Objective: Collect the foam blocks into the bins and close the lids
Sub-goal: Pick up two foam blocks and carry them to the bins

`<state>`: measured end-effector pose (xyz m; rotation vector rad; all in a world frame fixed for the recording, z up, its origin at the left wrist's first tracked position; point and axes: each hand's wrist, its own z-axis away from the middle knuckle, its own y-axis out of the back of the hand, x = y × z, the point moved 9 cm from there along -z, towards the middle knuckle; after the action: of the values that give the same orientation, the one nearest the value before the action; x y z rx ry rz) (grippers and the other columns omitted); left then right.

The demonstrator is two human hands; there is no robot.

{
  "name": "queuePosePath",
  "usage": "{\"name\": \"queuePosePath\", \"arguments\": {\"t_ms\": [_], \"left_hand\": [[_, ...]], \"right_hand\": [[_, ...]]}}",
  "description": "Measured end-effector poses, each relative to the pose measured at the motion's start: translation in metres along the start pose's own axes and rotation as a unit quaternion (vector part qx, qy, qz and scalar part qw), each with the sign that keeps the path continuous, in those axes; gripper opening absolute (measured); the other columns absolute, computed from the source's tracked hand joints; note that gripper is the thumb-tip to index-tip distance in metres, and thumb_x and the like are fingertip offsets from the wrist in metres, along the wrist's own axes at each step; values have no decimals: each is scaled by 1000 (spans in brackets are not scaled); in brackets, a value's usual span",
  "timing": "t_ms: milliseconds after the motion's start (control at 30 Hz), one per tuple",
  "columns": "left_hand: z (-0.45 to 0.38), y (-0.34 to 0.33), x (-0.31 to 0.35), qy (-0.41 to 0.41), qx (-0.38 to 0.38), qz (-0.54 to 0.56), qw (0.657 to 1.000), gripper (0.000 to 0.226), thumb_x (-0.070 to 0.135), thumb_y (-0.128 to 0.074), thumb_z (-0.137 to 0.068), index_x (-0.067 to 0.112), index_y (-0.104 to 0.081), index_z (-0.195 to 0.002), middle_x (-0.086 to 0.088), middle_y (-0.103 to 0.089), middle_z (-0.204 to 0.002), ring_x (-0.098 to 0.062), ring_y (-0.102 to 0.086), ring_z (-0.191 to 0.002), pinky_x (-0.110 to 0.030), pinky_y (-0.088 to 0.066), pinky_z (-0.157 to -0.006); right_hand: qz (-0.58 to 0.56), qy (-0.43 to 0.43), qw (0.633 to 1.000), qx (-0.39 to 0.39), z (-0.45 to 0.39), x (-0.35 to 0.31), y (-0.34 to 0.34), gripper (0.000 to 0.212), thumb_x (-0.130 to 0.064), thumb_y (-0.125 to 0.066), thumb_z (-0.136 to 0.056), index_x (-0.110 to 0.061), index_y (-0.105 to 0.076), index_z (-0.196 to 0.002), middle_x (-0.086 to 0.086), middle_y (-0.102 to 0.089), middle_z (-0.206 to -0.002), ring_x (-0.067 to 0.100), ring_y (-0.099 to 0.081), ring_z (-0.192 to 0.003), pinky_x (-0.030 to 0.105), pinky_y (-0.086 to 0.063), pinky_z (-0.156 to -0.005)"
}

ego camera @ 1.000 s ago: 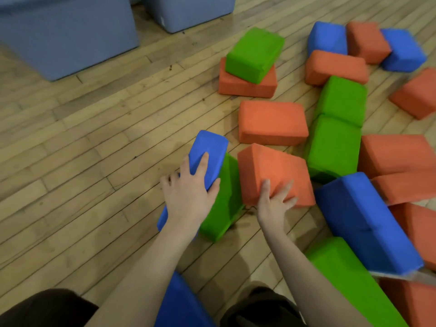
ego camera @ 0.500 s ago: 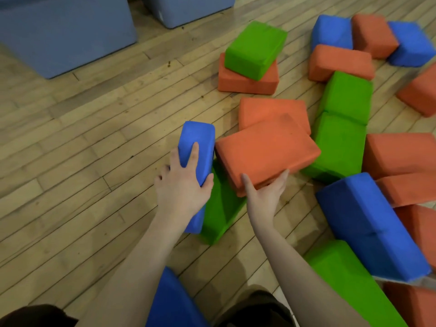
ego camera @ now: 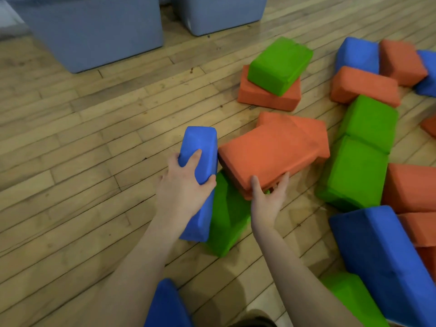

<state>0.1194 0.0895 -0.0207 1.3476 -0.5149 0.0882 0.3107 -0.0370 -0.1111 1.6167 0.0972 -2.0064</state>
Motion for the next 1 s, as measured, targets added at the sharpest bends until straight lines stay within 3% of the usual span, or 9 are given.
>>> {"name": "queuePosePath", "arguments": {"t_ms": [67,167,300,433,567,700,833,1000], "left_hand": [[-6,7,-5,10,9,-6,1000,64,56,-51,-84,36,-32,-142,-4,-25,-145,-26,-55,-100,-40,-46,-86],[-18,11,-14,22,-5,5,1000,65,57,-51,-84,36,-32,-142,-5,-26,-146,-27,-55,-102,-42,-47,-86],[-27,9,-31,45,-7,45,998,63,56,-51,-84,37,-34,-141,-3,-26,-147,-26,-54,-108,-42,-46,-88],[-30,11,-47,81,-4,55,995,60,56,-50,-86,38,-35,-141,-1,-27,-148,-23,-53,-111,-35,-46,-86],[-23,38,-54,96,20,56,994,60,57,-50,-84,41,-35,-139,3,-28,-147,-22,-52,-112,-34,-44,-87],[-10,115,-40,102,71,80,989,60,56,-55,-81,45,-37,-137,5,-30,-146,-22,-54,-110,-36,-46,-87],[0,228,0,69,120,84,987,60,54,-63,-78,41,-45,-134,-1,-37,-143,-27,-59,-100,-41,-50,-82],[10,382,57,94,91,53,990,61,56,-58,-80,44,-39,-137,3,-29,-146,-28,-56,-105,-39,-49,-84]], "right_hand": [[17,11,1000,-17,-9,-16,-5,89,-36,-71,-81,-35,-14,-149,5,-30,-137,21,-42,-122,35,-35,-104],[18,-21,999,-28,-16,-28,-17,97,-30,-77,-75,-24,-16,-150,8,-30,-138,24,-38,-122,35,-32,-103],[26,-22,999,-39,-17,-35,-39,118,-58,-73,-51,-16,-21,-148,8,-37,-145,29,-36,-133,49,-30,-110],[48,54,996,-58,-20,-49,-56,99,-30,-78,-74,-18,-16,-151,10,-27,-149,24,-28,-136,37,-25,-112],[63,147,985,-62,-2,-98,-65,79,-21,-74,-78,-27,-32,-145,10,-25,-150,20,-27,-137,29,-24,-109],[101,245,958,-112,41,-177,-59,58,-22,-69,-80,-27,-50,-135,11,-30,-150,19,-30,-137,21,-21,-106],[163,327,921,-138,84,-283,-37,56,-31,-64,-74,-30,-56,-129,14,-38,-146,27,-41,-127,35,-31,-103],[194,370,896,-149,123,-459,6,55,-29,-66,-70,-27,-61,-124,18,-41,-143,36,-50,-120,46,-39,-97]]}}
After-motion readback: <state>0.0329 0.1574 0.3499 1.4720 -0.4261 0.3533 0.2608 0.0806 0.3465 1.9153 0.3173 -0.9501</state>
